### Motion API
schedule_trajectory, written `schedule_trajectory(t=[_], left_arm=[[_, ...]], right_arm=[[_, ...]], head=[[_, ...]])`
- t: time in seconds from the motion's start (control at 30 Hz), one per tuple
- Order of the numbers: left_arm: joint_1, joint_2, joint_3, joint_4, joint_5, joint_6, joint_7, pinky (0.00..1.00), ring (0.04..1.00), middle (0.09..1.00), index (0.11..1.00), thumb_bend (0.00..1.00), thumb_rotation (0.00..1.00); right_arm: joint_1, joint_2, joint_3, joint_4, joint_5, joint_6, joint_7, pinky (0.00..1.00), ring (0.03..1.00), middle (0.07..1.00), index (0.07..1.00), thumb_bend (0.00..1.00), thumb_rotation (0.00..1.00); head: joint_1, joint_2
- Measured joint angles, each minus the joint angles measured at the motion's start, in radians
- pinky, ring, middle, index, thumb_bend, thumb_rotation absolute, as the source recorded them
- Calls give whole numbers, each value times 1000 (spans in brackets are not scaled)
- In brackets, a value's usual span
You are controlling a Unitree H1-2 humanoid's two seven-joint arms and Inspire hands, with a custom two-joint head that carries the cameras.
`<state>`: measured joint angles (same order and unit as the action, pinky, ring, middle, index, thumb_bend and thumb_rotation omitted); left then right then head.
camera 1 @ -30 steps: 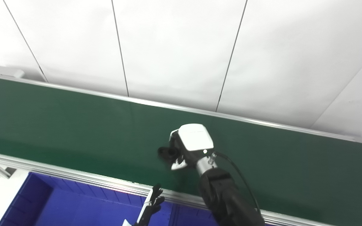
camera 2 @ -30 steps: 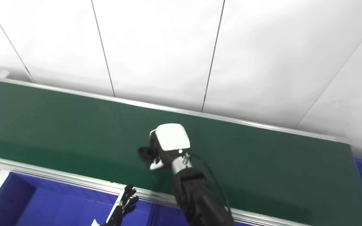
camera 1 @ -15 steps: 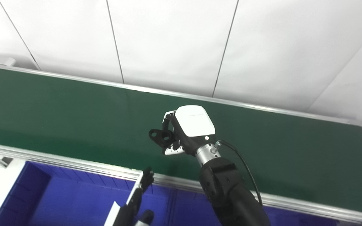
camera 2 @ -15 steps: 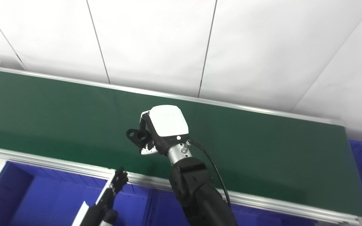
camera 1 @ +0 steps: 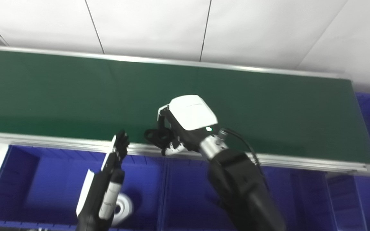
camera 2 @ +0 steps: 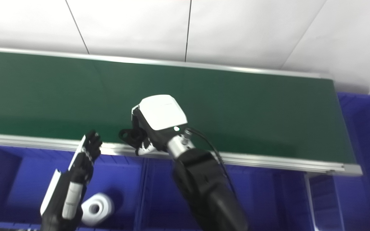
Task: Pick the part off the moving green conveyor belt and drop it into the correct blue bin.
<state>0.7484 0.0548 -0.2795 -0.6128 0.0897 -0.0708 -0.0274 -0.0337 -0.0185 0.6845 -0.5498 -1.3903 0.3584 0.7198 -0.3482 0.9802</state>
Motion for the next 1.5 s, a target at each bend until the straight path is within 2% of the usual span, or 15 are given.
schedule_trajectory(t=[0.13,0.27,0.43,0.6,0.7,0.77,0.83,0.87,0.93,0.97,1.0,1.03,1.17,1.3,1.5], left_arm=[[-1,1,24,-5,1,2,-1,1000,988,1000,1000,622,1000],[-5,4,35,-5,0,3,-8,1000,990,1000,1000,624,1000],[-17,5,42,-9,0,10,-15,1000,990,1000,1000,633,1000],[-21,4,45,-20,0,14,-20,1000,984,1000,1000,641,1000],[-22,4,51,-22,1,14,-22,1000,980,1000,1000,639,1000],[-21,3,55,-24,1,15,-22,1000,975,997,1000,643,1000],[-21,2,57,-24,1,14,-21,1000,967,987,1000,653,1000],[-21,1,57,-25,1,14,-21,1000,965,984,1000,651,1000],[-21,-2,59,-25,2,14,-21,1000,964,984,1000,648,1000],[-21,-3,58,-25,3,14,-21,1000,963,982,1000,651,1000],[-21,-4,58,-25,3,14,-21,1000,963,981,1000,652,1000],[-21,-5,57,-25,5,14,-21,1000,959,975,1000,647,1000],[-21,-15,51,-19,15,8,-20,1000,951,963,1000,645,1000],[-21,-32,45,0,24,-3,-20,1000,952,960,1000,643,1000],[-21,-38,43,3,37,-20,-16,1000,949,955,1000,641,1000]], right_arm=[[82,5,-10,-110,-74,-47,85,97,162,277,488,505,122],[164,14,-52,-202,-171,-100,150,101,171,291,488,505,128],[268,25,-99,-255,-235,-152,161,96,164,276,487,507,129],[327,41,-136,-232,-205,-164,78,114,185,305,488,506,133],[357,29,-147,-129,-167,-171,-35,128,196,308,490,511,140],[375,23,-157,-51,-173,-173,-94,146,224,351,492,515,156],[385,19,-167,-1,-210,-172,-131,213,342,522,629,792,485],[390,20,-173,19,-227,-172,-152,272,418,596,687,900,609],[396,21,-182,49,-225,-171,-193,321,471,637,723,960,677],[398,22,-185,58,-203,-172,-230,379,520,677,770,985,745],[397,20,-185,61,-189,-172,-260,399,537,691,786,993,768],[397,19,-185,62,-177,-173,-301,494,622,756,821,998,800],[396,17,-185,62,-147,-173,-348,665,771,857,906,1000,836],[397,16,-190,60,-82,-173,-388,662,779,864,950,1000,885],[407,17,-196,-43,47,-176,-426,560,713,821,903,1000,950]], head=[[-12,14],[-25,20],[-29,26],[-12,31],[5,31],[11,31],[6,29],[6,29],[6,28],[11,23],[11,23],[11,23],[31,8],[35,0],[46,-9]])
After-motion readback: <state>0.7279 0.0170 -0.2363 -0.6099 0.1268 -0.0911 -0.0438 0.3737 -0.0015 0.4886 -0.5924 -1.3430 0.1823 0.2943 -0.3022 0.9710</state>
